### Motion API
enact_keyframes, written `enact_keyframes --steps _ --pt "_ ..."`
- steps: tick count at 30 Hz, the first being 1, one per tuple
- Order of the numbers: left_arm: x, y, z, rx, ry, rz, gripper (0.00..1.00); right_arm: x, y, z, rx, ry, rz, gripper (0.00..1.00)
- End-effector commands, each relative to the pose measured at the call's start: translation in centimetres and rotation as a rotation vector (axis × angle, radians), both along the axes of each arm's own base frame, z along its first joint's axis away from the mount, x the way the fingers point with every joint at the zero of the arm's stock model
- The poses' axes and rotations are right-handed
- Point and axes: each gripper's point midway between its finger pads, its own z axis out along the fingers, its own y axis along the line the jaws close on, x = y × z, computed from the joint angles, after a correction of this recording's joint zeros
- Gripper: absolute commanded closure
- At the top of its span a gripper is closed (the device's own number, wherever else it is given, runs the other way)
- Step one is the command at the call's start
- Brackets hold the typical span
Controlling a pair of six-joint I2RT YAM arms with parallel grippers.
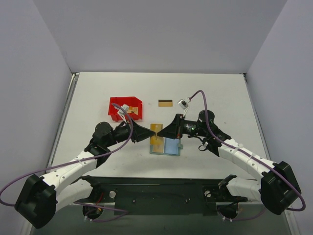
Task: Put the credit cards into the card holder
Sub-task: Insert the credit card into the card holder.
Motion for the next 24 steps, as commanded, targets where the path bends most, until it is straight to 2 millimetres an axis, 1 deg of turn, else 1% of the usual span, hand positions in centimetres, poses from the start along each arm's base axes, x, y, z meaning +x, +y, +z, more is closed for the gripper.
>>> enact_keyframes --steps 1,4,5,7,8,9,10,12,13,14,15,16,17,18,19,20,21,22,23,24 --pt "0.3 0.1 2.4 -0.058 -0.068 0.024 1.00 0.1 0.2 2.1 0.052 -0.082 0.024 0.80" --pt "0.5 0.1 2.2 -0.057 -0.062 0.032 1.00 0.1 0.3 2.0 0.049 -0.073 0.025 0.84" --pt "0.5 0.1 2.2 -0.056 -0.061 0.033 1.00 0.1 0.3 2.0 0.049 -0.073 0.028 0.91" --pt "0.7 0.1 2.1 -0.054 -0.057 0.039 0.99 0.2 0.3 1.8 0.042 -0.068 0.023 1.00" --pt "0.9 0.1 1.9 -0.045 -0.051 0.044 0.93 0.3 0.3 1.8 0.036 -0.076 0.020 1.00" --pt "1.1 0.1 1.7 -0.039 -0.046 0.054 0.77 0.4 0.2 1.6 0.019 -0.062 0.011 1.00" --pt "1.3 0.2 1.4 -0.020 -0.037 0.062 0.70 0.7 0.1 1.3 -0.001 -0.067 -0.004 1.00" --pt "2.1 0.6 0.5 0.015 -0.015 0.101 0.37 1.7 -0.7 0.2 -0.064 -0.041 -0.070 1.00" --pt "2.6 0.8 0.2 0.031 -0.014 0.128 0.34 2.5 -1.3 -1.0 -0.122 -0.004 -0.134 1.00" --pt "2.9 1.1 -0.4 0.057 0.008 0.149 0.30 3.2 -2.2 -1.7 -0.162 0.010 -0.178 1.00" --pt "3.6 1.5 -1.0 0.090 0.004 0.194 0.30 3.9 -3.2 -3.3 -0.234 0.063 -0.240 1.00" --pt "3.9 1.7 -1.7 0.127 0.021 0.216 0.28 4.6 -4.2 -4.1 -0.274 0.080 -0.284 1.00" --pt "4.6 2.0 -1.8 0.162 -0.001 0.248 0.28 5.0 -5.4 -5.8 -0.353 0.144 -0.331 1.00" --pt "4.9 2.4 -3.5 0.223 0.039 0.269 0.28 5.0 -6.7 -7.4 -0.417 0.199 -0.361 1.00" --pt "5.6 2.7 -3.7 0.259 0.016 0.300 0.28 5.6 -7.4 -8.2 -0.453 0.227 -0.394 1.00" --pt "5.7 2.8 -5.2 0.312 0.042 0.303 0.29 5.4 -8.3 -9.3 -0.498 0.267 -0.404 1.00" --pt "6.1 3.0 -5.4 0.341 0.028 0.319 0.30 5.6 -8.6 -9.8 -0.519 0.283 -0.409 1.00" --pt "6.1 3.0 -6.7 0.381 0.049 0.313 0.33 5.5 -9.1 -10.8 -0.558 0.311 -0.416 1.00" --pt "6.3 3.0 -7.0 0.406 0.041 0.318 0.34 5.6 -9.2 -10.8 -0.572 0.316 -0.422 1.00" --pt "6.2 2.7 -7.9 0.430 0.049 0.304 0.39 5.2 -9.6 -11.9 -0.615 0.360 -0.419 1.00"
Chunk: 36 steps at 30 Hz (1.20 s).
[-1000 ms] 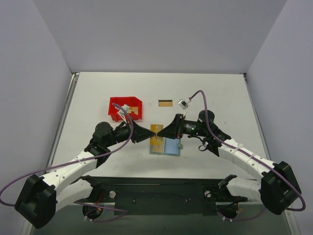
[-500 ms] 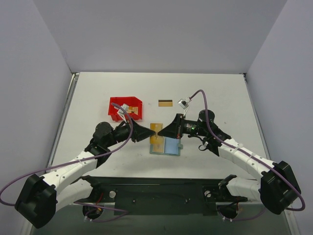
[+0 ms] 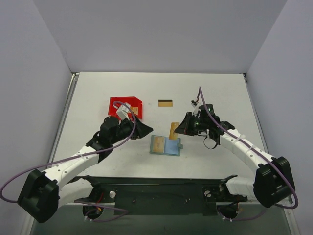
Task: Put the credit cards into the card holder
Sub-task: Insert the credit card into the card holder.
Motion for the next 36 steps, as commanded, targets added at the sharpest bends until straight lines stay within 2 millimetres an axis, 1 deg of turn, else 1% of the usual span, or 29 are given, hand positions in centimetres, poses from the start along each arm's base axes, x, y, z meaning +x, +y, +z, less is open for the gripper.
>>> enact_keyframes --steps 1,2,3,4,5,6,7,9,10,11,14,15,16,17,20,21,26,30,31,34,36 --pt "1.5 0.5 -2.8 0.187 -0.017 0.038 0.42 -0.8 -2.3 -3.5 -0.184 0.155 -0.042 1.00" --pt "1.2 -0.1 -3.5 0.210 -0.007 0.021 0.50 -1.1 -2.6 -4.3 -0.211 0.193 -0.045 1.00" --pt "1.5 -0.1 -3.8 0.235 -0.015 0.031 0.54 -1.0 -2.7 -4.2 -0.218 0.203 -0.050 1.00" --pt "1.3 -0.6 -4.9 0.264 -0.004 0.020 0.62 -1.2 -3.0 -5.0 -0.246 0.232 -0.054 1.00" --pt "1.1 -1.2 -5.0 0.279 -0.011 0.006 0.69 -1.1 -3.0 -5.0 -0.254 0.234 -0.057 1.00" --pt "1.2 -1.3 -6.0 0.305 0.002 0.006 0.80 -1.2 -3.3 -5.7 -0.277 0.253 -0.066 1.00" --pt "1.0 -2.0 -6.6 0.321 0.007 -0.011 0.91 -1.2 -3.4 -5.8 -0.283 0.257 -0.067 1.00" --pt "1.0 -2.8 -7.3 0.338 0.008 -0.025 1.00 -1.2 -3.5 -6.3 -0.301 0.280 -0.066 1.00" --pt "1.1 -3.0 -7.4 0.342 0.003 -0.027 1.00 -1.3 -3.4 -6.6 -0.306 0.287 -0.061 1.00" --pt "1.0 -3.4 -8.0 0.352 0.009 -0.036 1.00 -1.3 -3.2 -6.7 -0.308 0.292 -0.054 1.00" --pt "1.2 -4.0 -8.9 0.361 0.016 -0.055 1.00 -1.3 -2.6 -7.1 -0.320 0.299 -0.033 1.00" --pt "1.3 -4.2 -8.9 0.356 0.010 -0.059 1.00 -1.3 -2.3 -7.3 -0.330 0.296 -0.021 1.00" --pt "1.3 -4.3 -9.5 0.365 0.020 -0.066 1.00 -1.2 -2.4 -7.5 -0.345 0.296 -0.025 1.00" --pt "1.4 -4.5 -9.5 0.364 0.017 -0.069 1.00 -1.2 -2.1 -7.5 -0.353 0.294 -0.015 1.00" --pt "1.6 -4.9 -10.4 0.382 0.031 -0.086 1.00 -1.3 -2.6 -8.1 -0.412 0.301 -0.025 1.00" --pt "1.7 -4.9 -10.3 0.388 0.030 -0.089 1.00 -1.4 -2.7 -8.2 -0.425 0.297 -0.024 1.00" --pt "2.4 -3.8 -11.4 0.437 0.046 -0.049 1.00 -1.8 -3.7 -8.6 -0.498 0.297 -0.041 1.00" --pt "2.8 -1.9 -12.9 0.456 0.107 0.012 1.00 -2.0 -3.9 -8.9 -0.507 0.308 -0.040 1.00" --pt "3.2 -1.4 -13.0 0.450 0.113 0.028 1.00 -2.0 -3.8 -8.9 -0.506 0.308 -0.038 1.00" --pt "3.4 -0.5 -14.0 0.472 0.144 0.043 1.00 -2.1 -3.7 -9.2 -0.507 0.315 -0.029 1.00" --pt "3.4 -0.4 -14.8 0.492 0.160 0.042 1.00 -2.1 -3.6 -9.3 -0.509 0.319 -0.021 1.00"
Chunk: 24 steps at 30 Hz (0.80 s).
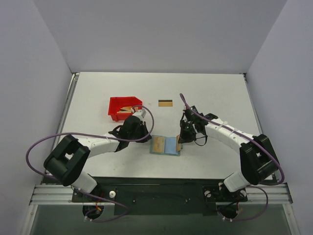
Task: Put the credit cards into the card holder
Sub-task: Insert the credit card into the card holder.
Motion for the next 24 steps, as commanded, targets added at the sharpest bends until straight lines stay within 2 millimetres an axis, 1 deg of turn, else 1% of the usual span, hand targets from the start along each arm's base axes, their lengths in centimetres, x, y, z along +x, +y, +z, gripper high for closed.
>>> enact_keyframes --steps 1,4,6,12,18,24 --pt "0.4 0.5 -1.5 0.033 0.029 0.019 1.00 -0.1 -0.2 -0.3 -0.042 0.022 0.020 1.00" --pt "0.2 0.1 -2.2 0.035 0.045 0.005 1.00 -0.2 0.1 -0.6 -0.038 0.033 0.030 1.00" --pt "-0.2 -0.2 -3.2 0.047 0.068 -0.012 1.00 -0.3 0.2 -0.8 -0.037 0.039 0.035 1.00" --pt "-1.1 -0.8 -4.5 0.072 0.096 -0.039 1.00 -0.5 1.0 -1.6 -0.021 0.065 0.051 1.00" --pt "-1.7 -1.1 -5.0 0.080 0.110 -0.051 1.00 -0.8 1.5 -2.4 -0.023 0.088 0.065 1.00" --pt "-2.2 -0.9 -5.3 0.084 0.121 -0.052 1.00 -1.2 2.2 -3.0 -0.005 0.110 0.076 1.00"
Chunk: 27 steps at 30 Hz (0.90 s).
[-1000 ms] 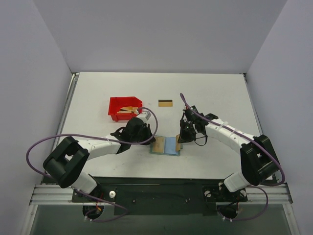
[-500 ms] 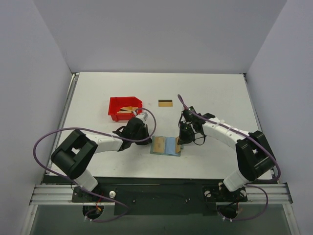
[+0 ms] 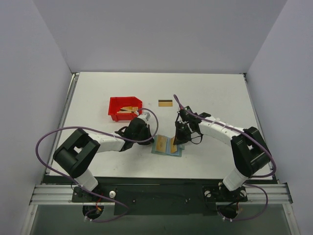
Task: Put the credit cards into the card holder
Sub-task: Insert the credit card into the card holder.
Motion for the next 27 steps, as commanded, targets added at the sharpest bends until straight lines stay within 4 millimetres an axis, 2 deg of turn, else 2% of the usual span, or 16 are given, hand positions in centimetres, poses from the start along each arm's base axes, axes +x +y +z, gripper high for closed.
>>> enact_keyframes --steps 1,9,15,21,27 --pt "-1.9 -0.1 -1.7 0.033 0.066 -0.036 1.00 -1.0 0.2 -1.3 -0.025 0.050 0.016 1.00" --pt "-2.7 -0.1 -2.3 0.039 0.085 -0.039 1.00 -0.9 1.5 -1.5 0.048 0.045 0.016 1.00" --pt "-3.1 0.2 -2.6 0.039 0.100 -0.026 1.00 -0.5 2.6 0.3 0.168 -0.016 0.015 1.00" --pt "-3.1 0.3 -2.4 0.038 0.096 -0.018 1.00 0.1 1.3 2.2 0.167 -0.082 -0.022 1.00" --pt "-3.1 0.4 -2.5 0.044 0.097 -0.014 1.00 -0.5 -0.7 2.0 0.090 -0.064 -0.039 1.00"
